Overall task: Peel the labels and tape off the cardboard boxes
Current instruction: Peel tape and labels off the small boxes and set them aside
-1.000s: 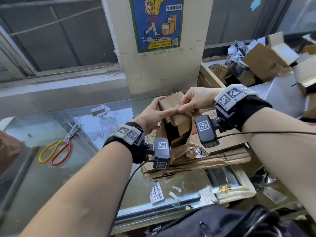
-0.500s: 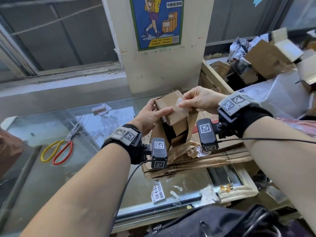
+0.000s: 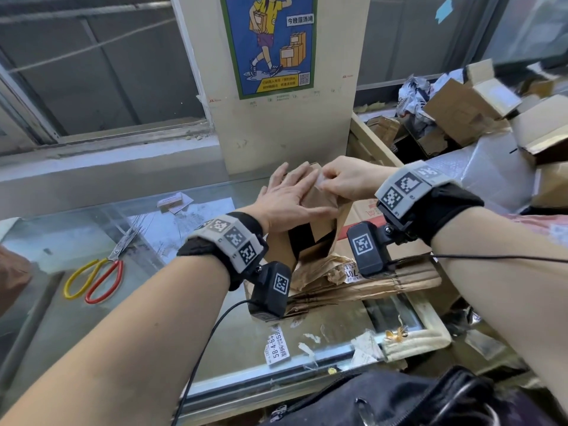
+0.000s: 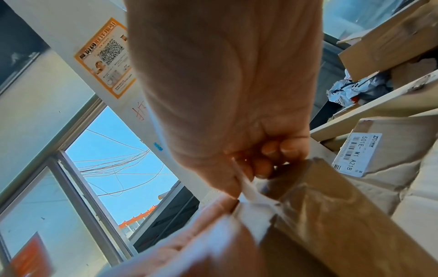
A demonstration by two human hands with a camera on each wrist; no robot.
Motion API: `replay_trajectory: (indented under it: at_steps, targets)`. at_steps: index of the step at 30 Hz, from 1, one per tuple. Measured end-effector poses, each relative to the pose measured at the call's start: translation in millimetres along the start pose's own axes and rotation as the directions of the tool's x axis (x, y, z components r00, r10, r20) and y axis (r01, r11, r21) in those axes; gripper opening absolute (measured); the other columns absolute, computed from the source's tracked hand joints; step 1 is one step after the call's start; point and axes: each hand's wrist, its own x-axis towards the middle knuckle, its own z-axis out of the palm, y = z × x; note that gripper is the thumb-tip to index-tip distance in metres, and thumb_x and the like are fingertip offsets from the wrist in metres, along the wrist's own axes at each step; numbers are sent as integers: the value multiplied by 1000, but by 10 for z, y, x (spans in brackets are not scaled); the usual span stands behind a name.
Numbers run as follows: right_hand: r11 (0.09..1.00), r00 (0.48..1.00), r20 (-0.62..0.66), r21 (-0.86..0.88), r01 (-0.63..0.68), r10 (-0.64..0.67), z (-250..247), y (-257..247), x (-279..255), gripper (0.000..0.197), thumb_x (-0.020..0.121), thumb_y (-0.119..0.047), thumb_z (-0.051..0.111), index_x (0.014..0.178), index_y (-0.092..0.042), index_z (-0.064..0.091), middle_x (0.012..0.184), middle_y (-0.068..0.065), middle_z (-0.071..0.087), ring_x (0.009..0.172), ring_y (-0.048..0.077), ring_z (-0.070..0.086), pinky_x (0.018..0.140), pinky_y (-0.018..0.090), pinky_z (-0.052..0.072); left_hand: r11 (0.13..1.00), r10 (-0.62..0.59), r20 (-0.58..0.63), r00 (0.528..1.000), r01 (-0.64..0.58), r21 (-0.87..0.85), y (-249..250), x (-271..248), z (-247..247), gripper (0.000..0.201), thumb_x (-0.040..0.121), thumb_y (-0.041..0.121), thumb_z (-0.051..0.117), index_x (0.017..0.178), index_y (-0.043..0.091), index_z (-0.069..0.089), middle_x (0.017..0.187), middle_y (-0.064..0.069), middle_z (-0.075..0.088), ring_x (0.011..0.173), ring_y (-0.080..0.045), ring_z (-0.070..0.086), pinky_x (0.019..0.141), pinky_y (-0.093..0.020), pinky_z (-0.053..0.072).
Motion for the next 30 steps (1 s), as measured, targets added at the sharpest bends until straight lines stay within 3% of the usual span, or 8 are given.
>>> replay_trajectory:
  at_steps: [4,8,10,13,16,22,28,30]
  targets:
    - [994,1000,-1,105,-6,6,53,41,-10,40,94,-17,48,54,-14,49,59,4,53,57,16,48,59,27,40,999,-25,-19,999,26,30,9,-24,18,97,81,64,61,154,34,3,159,19,-11,145,-14,-21,118,-55,9]
    - [922,1000,-17,387,-3,10,100,158,-34,33,94,-11,52,62,-8,54,60,9,51,61,21,48,65,33,43,999,-30,-19,999,30,13,15,-21,39,97,82,61,62,154,33,3,160,16,-11,145,-16,-21,119,-53,9]
    - [892,999,-51,451,7,18,132,210,-50,33,95,-9,51,62,-8,53,58,7,51,58,18,48,62,29,43,999,-32,-21,999,32,1,32,-13,46,97,82,60,62,154,32,4,160,16,-10,145,-17,-21,118,-54,10]
    - [856,989,-144,515,43,36,194,272,-64,37,94,-8,53,57,-12,51,55,2,50,54,11,47,57,23,39,999,-33,-28,999,32,-21,45,-8,42,96,82,59,63,154,31,6,160,15,-9,145,-17,-20,120,-51,6]
    - [806,971,-232,586,85,66,262,323,-70,36,93,-6,54,58,-10,50,58,3,46,56,11,44,56,23,37,999,-40,-36,999,39,-30,52,-2,29,95,82,58,63,154,31,7,161,14,-8,145,-17,-19,121,-44,3]
    - [730,930,-346,667,147,129,339,338,-109,39,94,-7,52,56,-10,47,56,0,42,52,6,42,56,20,36,998,-56,-43,998,54,-35,61,26,31,95,82,58,63,154,31,8,161,15,-6,146,-18,-17,121,-41,3]
    - [639,892,-404,745,192,203,430,349,-129,41,91,-5,53,52,-13,46,53,-1,45,55,7,43,61,24,36,996,-73,-38,997,71,-44,16,29,30,95,82,59,63,154,33,7,160,16,-6,146,-19,-16,121,-42,5]
    - [670,895,-407,718,191,181,419,315,-139,41,92,-6,54,52,-12,47,61,-4,49,57,3,45,61,21,37,994,-91,-39,995,89,-58,11,31,14,95,81,57,65,154,33,9,160,17,-5,146,-19,-14,120,-46,8]
